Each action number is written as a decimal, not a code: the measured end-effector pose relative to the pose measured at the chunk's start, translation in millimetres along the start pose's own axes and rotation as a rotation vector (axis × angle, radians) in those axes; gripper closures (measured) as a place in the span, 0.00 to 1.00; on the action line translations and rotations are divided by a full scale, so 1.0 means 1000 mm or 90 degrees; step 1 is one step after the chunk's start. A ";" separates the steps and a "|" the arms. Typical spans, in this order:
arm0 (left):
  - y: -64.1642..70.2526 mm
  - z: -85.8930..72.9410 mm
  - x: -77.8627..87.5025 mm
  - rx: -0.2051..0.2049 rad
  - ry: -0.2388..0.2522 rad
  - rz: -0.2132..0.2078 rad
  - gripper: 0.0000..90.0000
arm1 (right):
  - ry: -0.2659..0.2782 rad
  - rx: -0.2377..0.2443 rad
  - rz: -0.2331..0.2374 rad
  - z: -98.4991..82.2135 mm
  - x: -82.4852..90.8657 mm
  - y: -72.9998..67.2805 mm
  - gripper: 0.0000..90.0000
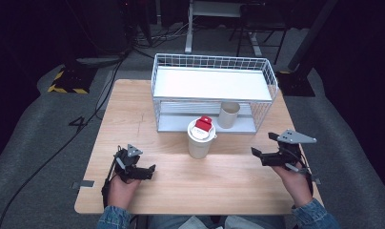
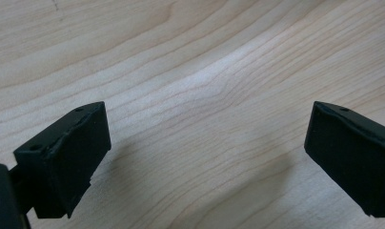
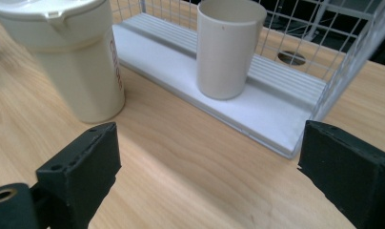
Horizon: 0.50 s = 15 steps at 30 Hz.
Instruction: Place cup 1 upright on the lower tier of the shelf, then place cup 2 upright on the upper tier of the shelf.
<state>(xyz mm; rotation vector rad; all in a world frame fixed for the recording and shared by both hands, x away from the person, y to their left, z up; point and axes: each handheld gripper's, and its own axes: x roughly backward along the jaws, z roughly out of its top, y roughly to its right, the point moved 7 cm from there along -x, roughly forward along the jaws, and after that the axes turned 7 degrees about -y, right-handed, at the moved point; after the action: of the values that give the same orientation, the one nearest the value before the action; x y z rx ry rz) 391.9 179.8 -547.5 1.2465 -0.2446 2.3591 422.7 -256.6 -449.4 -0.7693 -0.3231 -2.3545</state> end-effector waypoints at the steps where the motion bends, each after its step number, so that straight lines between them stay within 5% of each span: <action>1: 0.001 0.000 0.001 -0.003 0.001 -0.004 0.03 | -0.003 -0.002 0.002 -0.003 0.002 0.001 0.08; 5: 0.005 0.003 0.002 -0.013 0.009 -0.015 0.03 | -0.002 -0.021 0.004 -0.015 0.007 0.005 0.08; 8: 0.009 0.005 0.004 -0.025 0.017 -0.027 0.03 | -0.004 0.001 -0.002 -0.024 0.008 0.006 0.09; 15: 0.018 0.011 0.014 -0.028 0.052 -0.061 0.03 | -0.017 -0.013 0.005 -0.047 0.007 0.011 0.09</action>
<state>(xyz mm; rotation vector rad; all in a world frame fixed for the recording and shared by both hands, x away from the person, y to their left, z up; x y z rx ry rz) 384.8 163.9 -529.0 1.1132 -0.2044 2.3037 404.0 -287.1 -482.8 -0.8114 -0.3076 -2.3456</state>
